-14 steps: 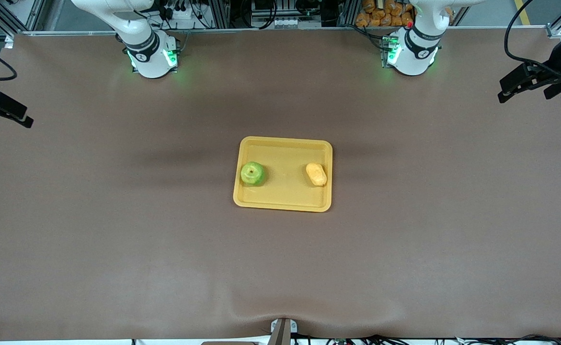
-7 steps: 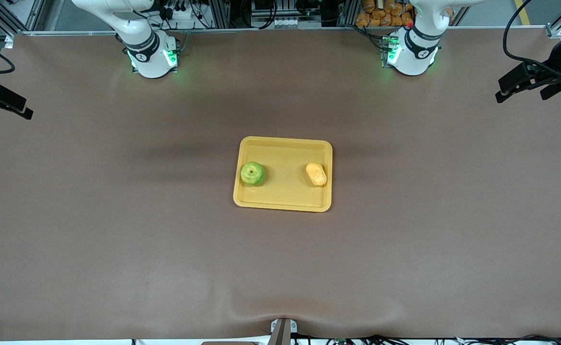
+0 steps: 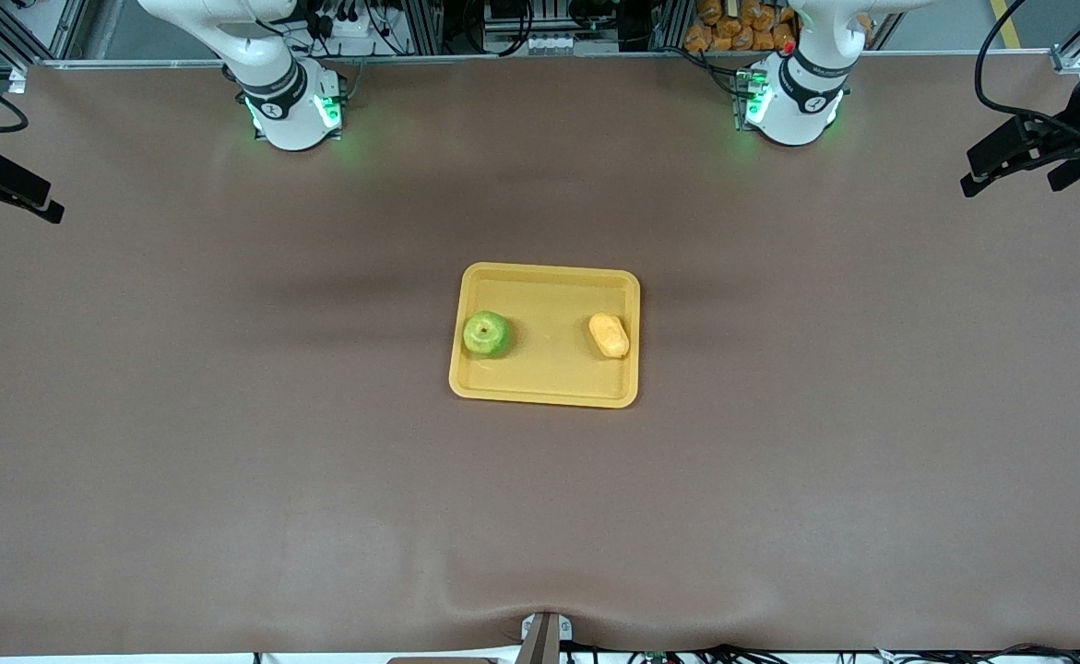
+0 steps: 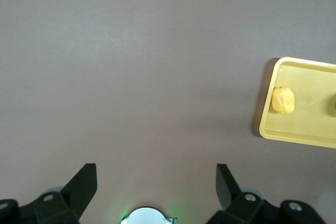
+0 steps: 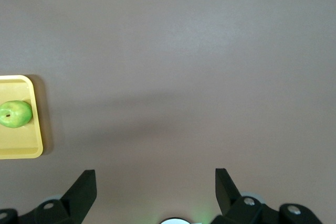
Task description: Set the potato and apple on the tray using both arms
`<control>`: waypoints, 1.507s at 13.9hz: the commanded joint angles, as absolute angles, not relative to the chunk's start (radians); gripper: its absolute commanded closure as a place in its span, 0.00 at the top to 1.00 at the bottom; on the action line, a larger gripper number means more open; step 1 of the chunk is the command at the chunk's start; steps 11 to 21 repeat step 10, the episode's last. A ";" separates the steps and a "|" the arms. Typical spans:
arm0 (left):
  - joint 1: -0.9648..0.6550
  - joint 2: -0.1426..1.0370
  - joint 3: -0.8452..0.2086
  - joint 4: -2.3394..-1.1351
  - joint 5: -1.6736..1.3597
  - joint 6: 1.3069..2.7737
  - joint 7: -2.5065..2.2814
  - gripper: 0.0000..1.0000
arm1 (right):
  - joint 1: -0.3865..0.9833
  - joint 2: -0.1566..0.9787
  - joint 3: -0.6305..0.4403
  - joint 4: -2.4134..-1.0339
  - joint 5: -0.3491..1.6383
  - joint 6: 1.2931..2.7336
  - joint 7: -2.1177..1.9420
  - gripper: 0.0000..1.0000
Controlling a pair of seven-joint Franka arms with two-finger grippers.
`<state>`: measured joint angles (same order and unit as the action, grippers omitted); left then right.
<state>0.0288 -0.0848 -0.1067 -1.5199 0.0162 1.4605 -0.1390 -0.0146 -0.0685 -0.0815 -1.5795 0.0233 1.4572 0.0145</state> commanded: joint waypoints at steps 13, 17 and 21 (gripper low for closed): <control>0.032 -0.091 -0.103 -1.503 0.002 1.448 -0.138 1.00 | 0.009 -0.077 -0.081 -1.577 0.035 1.427 0.021 1.00; 0.032 -0.091 -0.103 -1.503 0.002 1.448 -0.138 1.00 | 0.009 -0.077 -0.081 -1.577 0.035 1.427 0.021 1.00; 0.032 -0.091 -0.103 -1.503 0.002 1.448 -0.138 1.00 | 0.009 -0.077 -0.081 -1.577 0.035 1.427 0.021 1.00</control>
